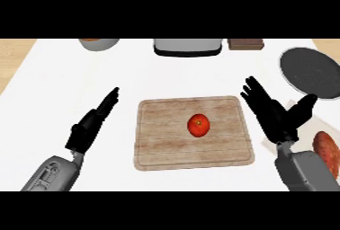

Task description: Pick the tomato from the cutting board and place it in the pan

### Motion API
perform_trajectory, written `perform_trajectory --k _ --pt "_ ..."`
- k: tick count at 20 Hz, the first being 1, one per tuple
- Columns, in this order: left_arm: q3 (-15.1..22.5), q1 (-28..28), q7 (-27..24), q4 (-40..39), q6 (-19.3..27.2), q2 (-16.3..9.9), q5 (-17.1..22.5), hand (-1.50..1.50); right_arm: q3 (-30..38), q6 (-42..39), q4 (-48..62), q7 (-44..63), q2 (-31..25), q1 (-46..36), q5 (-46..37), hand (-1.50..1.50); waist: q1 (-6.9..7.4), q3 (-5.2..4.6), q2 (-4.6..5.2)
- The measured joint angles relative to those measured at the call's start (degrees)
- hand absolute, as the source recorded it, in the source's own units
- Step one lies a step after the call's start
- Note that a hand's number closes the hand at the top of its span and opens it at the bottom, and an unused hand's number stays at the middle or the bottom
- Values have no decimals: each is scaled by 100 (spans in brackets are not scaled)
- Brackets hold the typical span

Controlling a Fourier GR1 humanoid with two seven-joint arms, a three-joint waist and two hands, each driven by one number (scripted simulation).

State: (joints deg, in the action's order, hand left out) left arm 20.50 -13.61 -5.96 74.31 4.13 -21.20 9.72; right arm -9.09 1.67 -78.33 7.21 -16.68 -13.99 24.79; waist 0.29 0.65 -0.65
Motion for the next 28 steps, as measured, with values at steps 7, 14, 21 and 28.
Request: perform_trajectory --k 7,14,21,28 --pt "-27 56 327 88 -90 422 461 0 -1205 -1069 -681 -498 -417 -1519 -1259 150 510 -122 -42" --pt "-140 154 832 262 -45 835 1009 0 -1967 -967 -647 -2444 -578 -2443 -3124 -150 447 -71 84" --pt "-296 411 1111 573 -18 757 1230 0 -3150 -1292 -291 -2756 -934 -3106 -4870 -150 241 -77 38" --pt "-316 511 1292 762 161 799 1237 0 -4523 -2136 -460 -1271 -1008 -3807 -6763 -150 80 -85 -34"
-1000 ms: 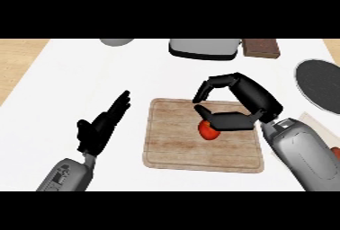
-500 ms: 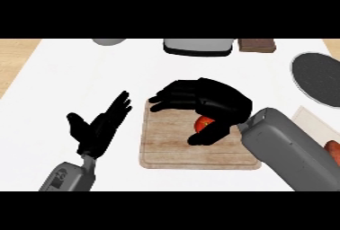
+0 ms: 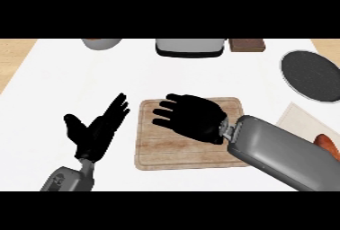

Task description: Pick the tomato from the cutting board and place it in the pan

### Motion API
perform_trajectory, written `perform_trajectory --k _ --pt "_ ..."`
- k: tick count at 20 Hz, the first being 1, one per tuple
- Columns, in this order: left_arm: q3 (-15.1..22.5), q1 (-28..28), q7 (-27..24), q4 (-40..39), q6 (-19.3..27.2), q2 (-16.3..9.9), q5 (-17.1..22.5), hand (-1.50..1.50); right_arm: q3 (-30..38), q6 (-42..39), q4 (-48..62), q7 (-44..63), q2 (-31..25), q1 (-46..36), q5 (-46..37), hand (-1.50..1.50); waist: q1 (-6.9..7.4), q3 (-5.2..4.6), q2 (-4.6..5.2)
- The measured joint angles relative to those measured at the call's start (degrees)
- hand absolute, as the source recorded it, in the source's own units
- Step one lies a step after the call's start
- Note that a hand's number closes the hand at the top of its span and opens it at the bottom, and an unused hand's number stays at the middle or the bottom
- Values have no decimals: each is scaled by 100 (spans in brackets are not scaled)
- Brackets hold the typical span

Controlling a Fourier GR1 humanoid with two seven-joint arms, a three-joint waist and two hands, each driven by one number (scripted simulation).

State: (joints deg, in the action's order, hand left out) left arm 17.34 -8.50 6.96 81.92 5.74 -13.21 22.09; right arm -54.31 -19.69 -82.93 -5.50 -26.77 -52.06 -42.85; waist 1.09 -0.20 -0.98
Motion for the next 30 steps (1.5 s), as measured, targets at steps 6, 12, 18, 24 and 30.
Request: perform_trajectory --k 6,12,18,24,30 --pt "-72 192 85 256 -3 -112 36 0 -896 -1494 -259 1388 459 -132 -781 -150 -86 5 4" --pt "-180 290 24 300 -60 -101 24 0 -1262 -2719 -500 2630 1172 353 -1257 -150 -122 13 55" --pt "-219 305 162 463 -62 -10 -116 0 -1365 -2795 -418 3004 1461 975 -1888 -150 -105 18 85" --pt "-329 312 318 561 -186 21 -156 0 -1320 -2677 -367 2802 1337 1006 -2535 -150 -89 19 93" --pt "-342 470 265 646 -189 137 -321 0 -1085 -2292 -93 2395 1064 948 -3078 -150 -82 20 95"
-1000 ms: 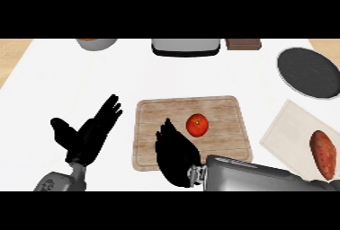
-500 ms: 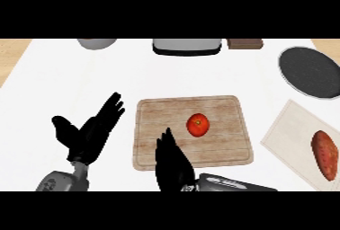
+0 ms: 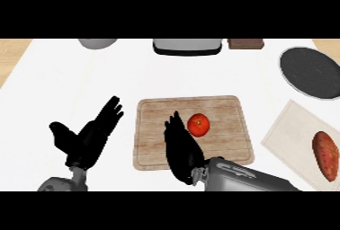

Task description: Pick the tomato from the cutting board and place it in the pan

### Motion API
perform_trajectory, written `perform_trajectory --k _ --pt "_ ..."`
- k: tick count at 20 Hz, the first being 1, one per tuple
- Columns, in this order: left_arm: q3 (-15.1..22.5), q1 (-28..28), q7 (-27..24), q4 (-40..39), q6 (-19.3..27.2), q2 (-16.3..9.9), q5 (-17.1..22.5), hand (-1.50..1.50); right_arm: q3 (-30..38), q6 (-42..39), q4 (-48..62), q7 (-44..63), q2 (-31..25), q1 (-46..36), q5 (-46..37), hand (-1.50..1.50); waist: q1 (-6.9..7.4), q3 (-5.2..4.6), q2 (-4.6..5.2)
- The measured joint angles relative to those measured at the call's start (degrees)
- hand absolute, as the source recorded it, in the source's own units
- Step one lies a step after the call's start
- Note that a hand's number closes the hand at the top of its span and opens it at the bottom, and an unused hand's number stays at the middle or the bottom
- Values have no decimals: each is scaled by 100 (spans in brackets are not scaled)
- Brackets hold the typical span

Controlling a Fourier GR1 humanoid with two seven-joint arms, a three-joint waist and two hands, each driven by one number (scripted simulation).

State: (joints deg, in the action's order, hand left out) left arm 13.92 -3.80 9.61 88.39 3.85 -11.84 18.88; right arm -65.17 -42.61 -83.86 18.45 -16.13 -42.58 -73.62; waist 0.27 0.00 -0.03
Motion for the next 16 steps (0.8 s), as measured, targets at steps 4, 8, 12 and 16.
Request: perform_trajectory --k 4,8,12,16 --pt "-101 -22 172 98 -78 15 -4 0 105 263 284 -255 101 146 -372 -150 1 0 2" --pt "-185 14 219 167 -163 41 -37 0 334 582 537 -612 4 205 -694 -150 -1 0 2" --pt "-155 72 212 162 -153 170 -165 0 585 930 939 -985 89 181 -955 150 7 0 4" --pt "-201 83 195 135 -210 184 -225 0 596 1384 1152 -1406 125 64 -1235 150 16 -1 4"
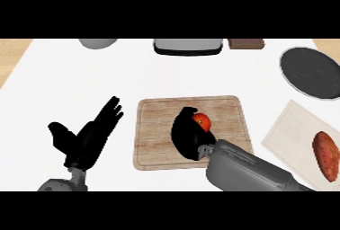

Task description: Pick the tomato from the cutting board and place it in the pan

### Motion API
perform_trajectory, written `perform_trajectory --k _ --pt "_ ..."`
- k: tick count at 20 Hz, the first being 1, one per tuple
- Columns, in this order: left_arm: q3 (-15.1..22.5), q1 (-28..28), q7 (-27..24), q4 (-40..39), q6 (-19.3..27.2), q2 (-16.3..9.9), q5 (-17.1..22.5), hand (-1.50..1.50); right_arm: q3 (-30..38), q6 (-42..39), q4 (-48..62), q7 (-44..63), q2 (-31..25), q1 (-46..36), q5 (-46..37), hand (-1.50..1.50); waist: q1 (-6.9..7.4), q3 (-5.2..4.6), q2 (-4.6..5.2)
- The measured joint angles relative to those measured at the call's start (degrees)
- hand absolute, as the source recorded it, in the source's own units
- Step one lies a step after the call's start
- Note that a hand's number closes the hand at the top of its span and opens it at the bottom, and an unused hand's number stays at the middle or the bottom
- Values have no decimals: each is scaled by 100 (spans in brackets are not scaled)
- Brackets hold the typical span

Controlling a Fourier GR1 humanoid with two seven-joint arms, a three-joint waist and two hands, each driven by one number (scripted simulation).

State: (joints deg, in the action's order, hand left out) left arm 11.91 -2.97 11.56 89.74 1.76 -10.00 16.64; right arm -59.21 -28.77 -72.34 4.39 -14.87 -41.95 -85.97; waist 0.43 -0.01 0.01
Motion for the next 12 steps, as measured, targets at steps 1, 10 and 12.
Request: perform_trajectory --k 1,10,12 --pt "-30 -72 -36 -95 -29 16 -14 0 9 153 87 -102 5 -33 -79 150 -2 0 0" --pt "-203 88 -8 23 -44 14 -19 0 1006 1094 219 -130 -137 564 77 150 -182 13 -33" --pt "-269 147 -35 34 14 21 -6 0 1731 1248 146 74 -145 916 631 150 -363 27 -49"
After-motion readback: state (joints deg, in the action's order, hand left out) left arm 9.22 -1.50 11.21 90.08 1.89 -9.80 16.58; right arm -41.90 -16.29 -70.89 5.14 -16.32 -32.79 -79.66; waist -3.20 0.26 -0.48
